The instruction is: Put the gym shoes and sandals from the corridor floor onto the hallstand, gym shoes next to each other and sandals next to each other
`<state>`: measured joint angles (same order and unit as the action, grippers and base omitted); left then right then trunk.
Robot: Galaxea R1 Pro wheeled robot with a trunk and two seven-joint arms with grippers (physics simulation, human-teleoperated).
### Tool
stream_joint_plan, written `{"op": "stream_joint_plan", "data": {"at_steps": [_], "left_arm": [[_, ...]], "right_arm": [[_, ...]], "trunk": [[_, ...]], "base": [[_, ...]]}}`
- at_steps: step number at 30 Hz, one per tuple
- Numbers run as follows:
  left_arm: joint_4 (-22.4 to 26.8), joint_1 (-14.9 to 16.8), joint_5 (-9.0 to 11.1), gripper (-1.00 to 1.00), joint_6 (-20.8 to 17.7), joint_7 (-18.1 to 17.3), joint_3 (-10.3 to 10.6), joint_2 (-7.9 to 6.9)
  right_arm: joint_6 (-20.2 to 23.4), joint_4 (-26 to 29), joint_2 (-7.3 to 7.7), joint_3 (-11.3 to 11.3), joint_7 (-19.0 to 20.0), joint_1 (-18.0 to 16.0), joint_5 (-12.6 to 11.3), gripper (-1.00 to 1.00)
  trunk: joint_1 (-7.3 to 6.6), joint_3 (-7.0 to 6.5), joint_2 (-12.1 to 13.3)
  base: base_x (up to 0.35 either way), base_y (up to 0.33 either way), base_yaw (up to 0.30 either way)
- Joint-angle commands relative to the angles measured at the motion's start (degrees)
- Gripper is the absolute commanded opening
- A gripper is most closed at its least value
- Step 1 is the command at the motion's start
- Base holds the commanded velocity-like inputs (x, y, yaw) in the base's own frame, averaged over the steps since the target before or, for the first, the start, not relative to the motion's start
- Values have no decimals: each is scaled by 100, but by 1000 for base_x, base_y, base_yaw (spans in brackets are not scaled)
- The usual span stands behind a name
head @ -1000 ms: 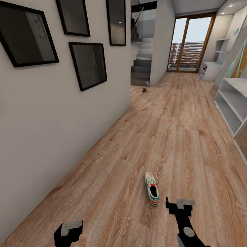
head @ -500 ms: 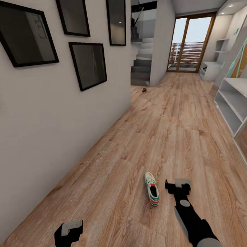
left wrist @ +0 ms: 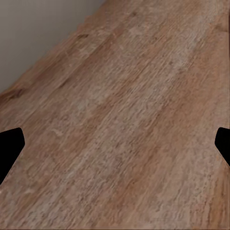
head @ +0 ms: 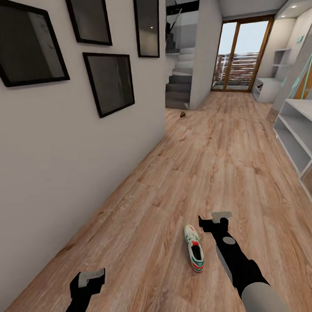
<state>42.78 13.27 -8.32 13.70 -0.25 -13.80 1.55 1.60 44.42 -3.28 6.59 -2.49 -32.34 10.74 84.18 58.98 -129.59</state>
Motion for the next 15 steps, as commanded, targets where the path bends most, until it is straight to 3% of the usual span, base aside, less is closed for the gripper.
{"op": "stream_joint_plan", "data": {"at_steps": [1,7,15], "left_arm": [[14,57,-63,100,15,-4,-27,4],[60,404,-82,100,-14,-16,-19,1],[61,481,-181,100,-23,-14,-18,40]], "right_arm": [[18,0,-6,15,11,-4,60,100],[23,-50,-18,-2,59,-9,67,100],[24,-181,-23,-7,63,-9,68,100]], "trunk": [[2,5,-2],[2,5,-2],[2,5,-2]], "base": [[326,0,0],[334,0,0],[337,0,0]]}}
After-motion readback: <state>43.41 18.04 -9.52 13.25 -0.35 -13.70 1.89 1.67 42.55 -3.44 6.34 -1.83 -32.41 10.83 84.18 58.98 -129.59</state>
